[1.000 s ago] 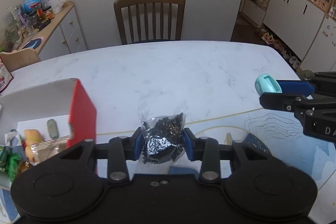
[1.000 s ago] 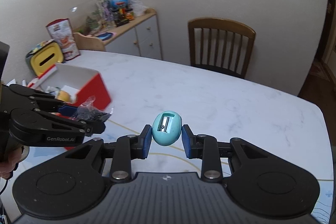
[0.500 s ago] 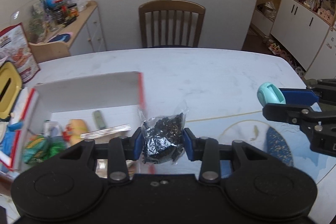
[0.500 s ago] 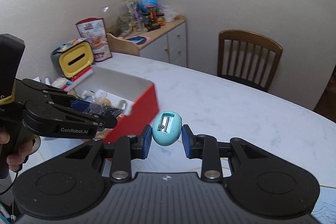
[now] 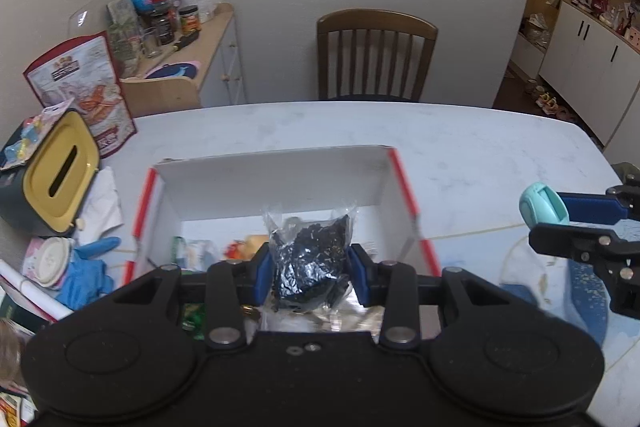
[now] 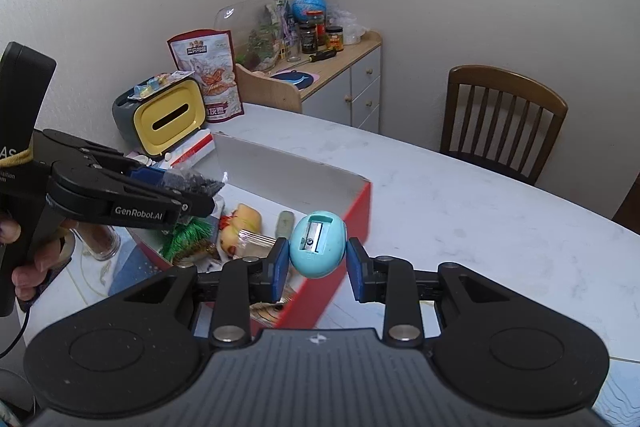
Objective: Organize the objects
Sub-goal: 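Lift and carry the black bag and teal sharpener over the box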
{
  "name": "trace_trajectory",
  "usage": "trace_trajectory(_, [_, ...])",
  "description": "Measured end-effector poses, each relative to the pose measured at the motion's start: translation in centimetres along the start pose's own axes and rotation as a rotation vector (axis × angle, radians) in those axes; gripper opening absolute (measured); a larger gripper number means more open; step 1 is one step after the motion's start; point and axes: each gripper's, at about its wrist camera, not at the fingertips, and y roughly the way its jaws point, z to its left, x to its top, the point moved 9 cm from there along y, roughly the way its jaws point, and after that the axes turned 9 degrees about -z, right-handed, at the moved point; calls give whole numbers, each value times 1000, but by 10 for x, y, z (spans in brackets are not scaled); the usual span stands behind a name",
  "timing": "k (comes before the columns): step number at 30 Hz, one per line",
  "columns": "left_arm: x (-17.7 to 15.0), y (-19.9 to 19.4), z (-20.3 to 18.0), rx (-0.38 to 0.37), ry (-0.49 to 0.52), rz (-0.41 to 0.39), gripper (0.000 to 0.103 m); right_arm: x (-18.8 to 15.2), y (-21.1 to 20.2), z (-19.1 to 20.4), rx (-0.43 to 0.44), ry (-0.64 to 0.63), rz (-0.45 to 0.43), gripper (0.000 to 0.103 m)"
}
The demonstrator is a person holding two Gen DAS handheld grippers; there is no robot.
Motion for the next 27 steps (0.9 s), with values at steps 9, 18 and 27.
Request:
trace_trajectory(9, [-1,30,60,50,-15,25,38,11,58,32,-11,-14,11,30])
trace_trajectory(18, [-5,78,81,42,-11,87,38,-1,125,35,-57,-2,85,30])
trace_trajectory(27, [-12,126,79,29,44,161,38,-21,181,35,-97,0,180,30])
